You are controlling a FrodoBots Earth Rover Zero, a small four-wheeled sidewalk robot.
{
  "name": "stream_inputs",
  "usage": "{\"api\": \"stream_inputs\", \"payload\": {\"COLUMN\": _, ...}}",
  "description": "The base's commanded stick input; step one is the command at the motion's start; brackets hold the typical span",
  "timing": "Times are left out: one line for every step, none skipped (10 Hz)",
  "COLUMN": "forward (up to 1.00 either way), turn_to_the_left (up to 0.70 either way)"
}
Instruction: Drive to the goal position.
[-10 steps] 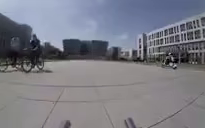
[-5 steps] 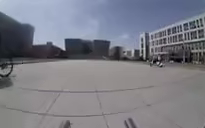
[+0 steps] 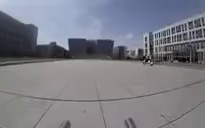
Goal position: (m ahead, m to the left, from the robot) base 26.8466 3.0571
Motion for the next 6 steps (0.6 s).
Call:
{"api": "stream_inputs", "payload": {"forward": 0.85, "turn_to_the_left": 0.00}}
{"api": "stream_inputs", "payload": {"forward": 0.85, "turn_to_the_left": 0.00}}
{"api": "stream_inputs", "payload": {"forward": 0.85, "turn_to_the_left": 0.00}}
{"api": "stream_inputs", "payload": {"forward": 0.85, "turn_to_the_left": 0.00}}
{"api": "stream_inputs", "payload": {"forward": 0.85, "turn_to_the_left": 0.00}}
{"api": "stream_inputs", "payload": {"forward": 0.85, "turn_to_the_left": 0.00}}
